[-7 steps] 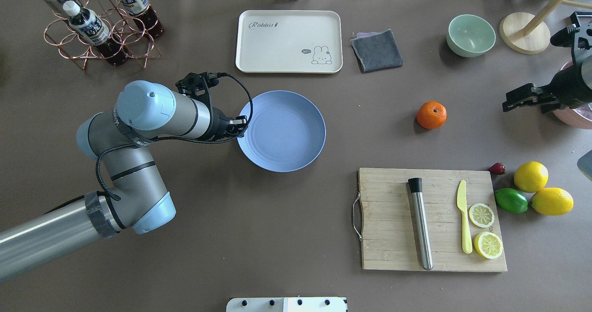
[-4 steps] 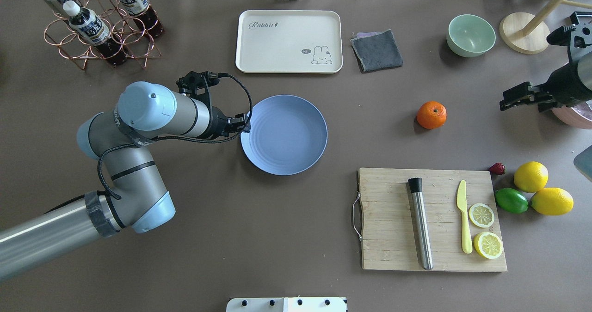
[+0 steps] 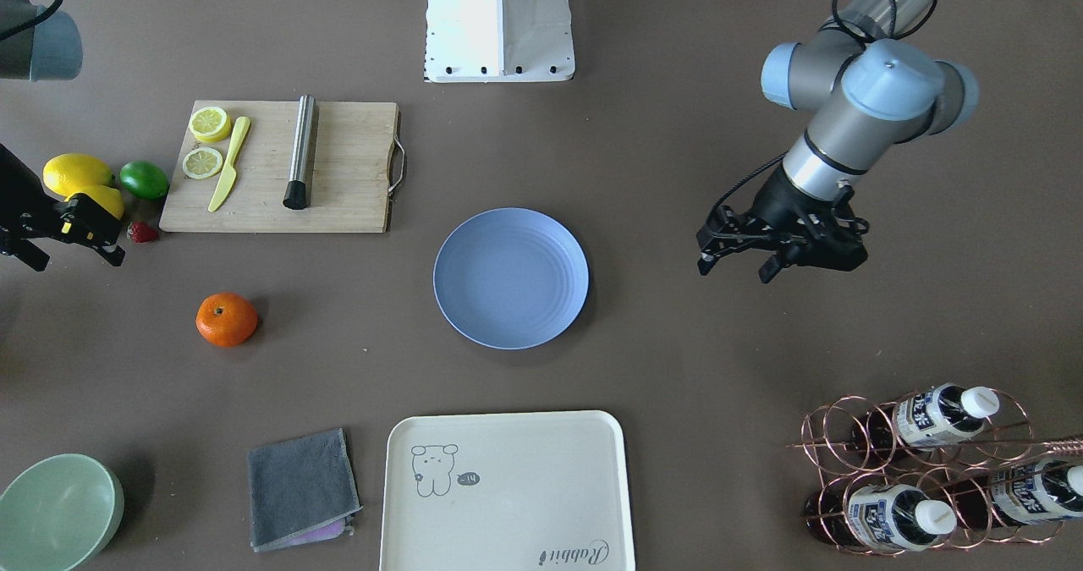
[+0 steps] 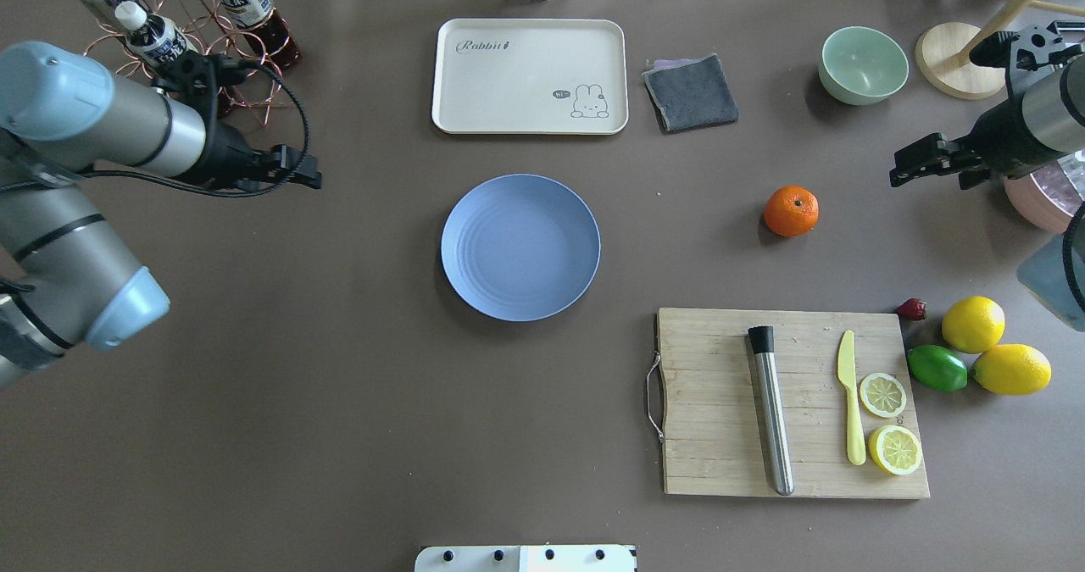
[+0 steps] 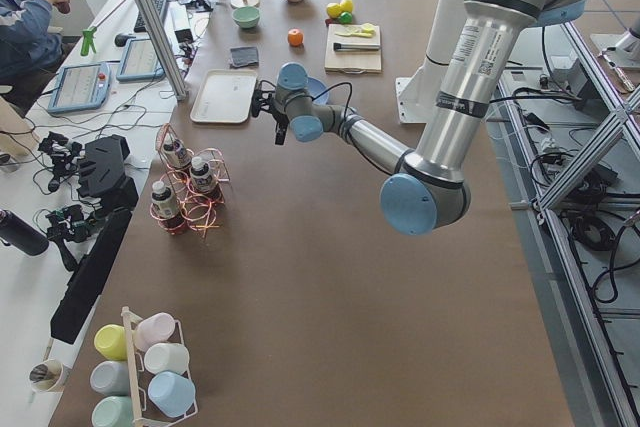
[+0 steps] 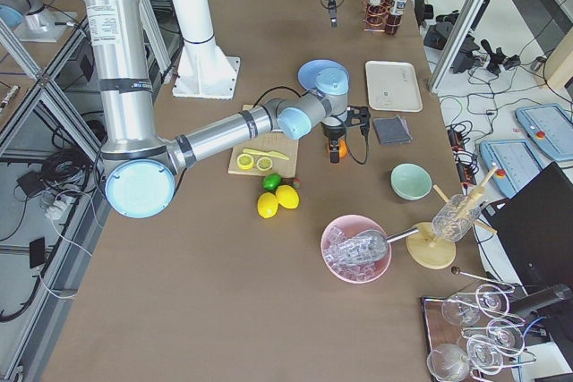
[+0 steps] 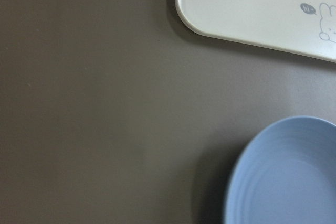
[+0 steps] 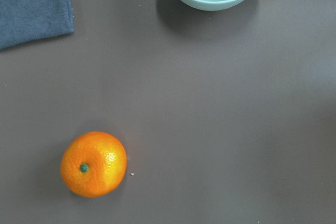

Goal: Pick orange to plate
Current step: 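Withdraw the left arm while the right gripper lowers onto the orange and grasps it, then carry the orange with the right gripper over the blue plate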

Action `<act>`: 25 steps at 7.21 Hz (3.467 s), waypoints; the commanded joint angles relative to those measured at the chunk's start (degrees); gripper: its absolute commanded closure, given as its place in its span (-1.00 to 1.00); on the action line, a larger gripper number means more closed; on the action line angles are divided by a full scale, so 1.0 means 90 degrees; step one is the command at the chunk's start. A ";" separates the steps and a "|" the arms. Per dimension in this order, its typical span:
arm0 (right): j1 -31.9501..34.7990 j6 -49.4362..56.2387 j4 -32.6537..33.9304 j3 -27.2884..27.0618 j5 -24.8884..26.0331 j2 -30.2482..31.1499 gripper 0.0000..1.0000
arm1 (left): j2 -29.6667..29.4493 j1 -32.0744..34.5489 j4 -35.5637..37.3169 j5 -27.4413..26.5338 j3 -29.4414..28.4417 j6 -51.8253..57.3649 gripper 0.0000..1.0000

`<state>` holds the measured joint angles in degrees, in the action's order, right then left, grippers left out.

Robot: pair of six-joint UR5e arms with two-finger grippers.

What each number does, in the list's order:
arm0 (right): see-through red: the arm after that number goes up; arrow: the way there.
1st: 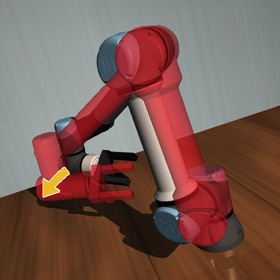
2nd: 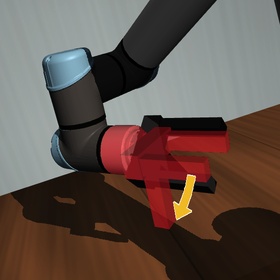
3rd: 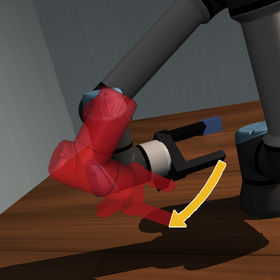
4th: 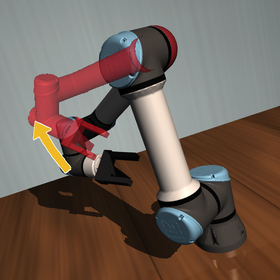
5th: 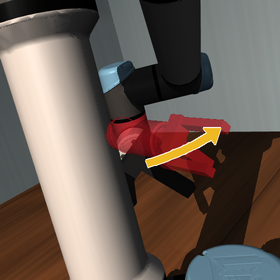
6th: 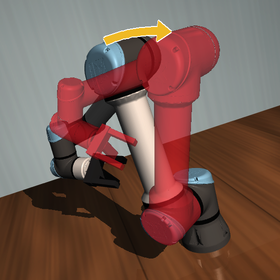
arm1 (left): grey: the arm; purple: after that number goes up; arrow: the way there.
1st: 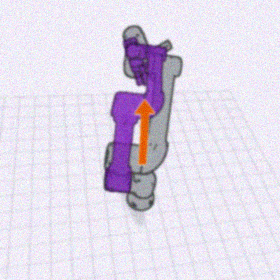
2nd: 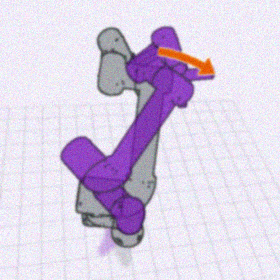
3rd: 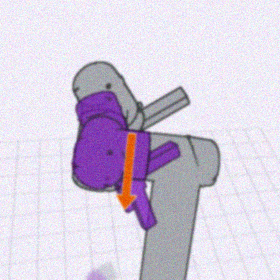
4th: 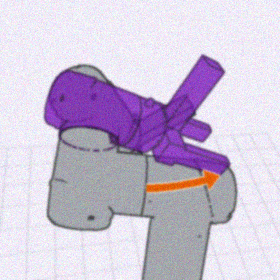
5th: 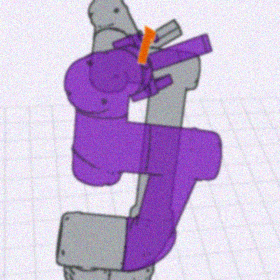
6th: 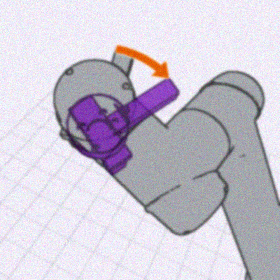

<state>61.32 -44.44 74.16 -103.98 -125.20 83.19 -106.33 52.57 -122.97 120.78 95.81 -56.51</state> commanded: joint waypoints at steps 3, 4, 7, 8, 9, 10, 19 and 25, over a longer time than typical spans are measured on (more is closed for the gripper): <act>-0.0338 -0.0208 -0.0018 0.0565 0.0278 -0.0540 -1.00 | 0.1569 0.3467 0.1935 0.1568 0.0020 0.6038 -0.97; -0.0387 -0.0218 -0.0027 0.0770 0.0278 -0.0726 -1.00 | 0.1406 0.4084 0.3443 0.1947 -0.0010 0.7205 -0.97; -0.0649 -0.0218 -0.0047 0.1677 0.0472 -0.1390 -1.00 | 0.1725 0.4295 0.4269 0.2214 -0.0059 0.8184 -0.97; -0.0777 -0.0441 -0.0037 0.1883 0.0580 -0.1624 -1.00 | 0.1775 0.4295 0.4201 0.2534 -0.0069 0.8222 -0.97; -0.0991 -0.0714 -0.0047 0.1886 0.0658 -0.1665 -1.00 | 0.1843 0.4295 0.4181 0.2557 -0.0040 0.8223 -0.97; -0.1099 -0.0745 -0.0037 0.1895 0.0843 -0.1694 -1.00 | 0.1853 0.4295 0.4181 0.2547 -0.0040 0.8232 -0.97; -0.1530 -0.0882 -0.0164 0.2129 0.1128 -0.1646 -0.96 | 0.1941 0.4295 0.4171 0.2557 -0.0088 0.8232 -0.97; -0.1986 -0.2516 0.0759 0.1671 0.1303 -0.2763 1.00 | 0.1951 0.4305 0.4171 0.2557 -0.0069 0.8232 -0.97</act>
<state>45.34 -61.46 76.65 -88.57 -113.72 63.50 -88.80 91.25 -85.43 143.79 95.15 17.58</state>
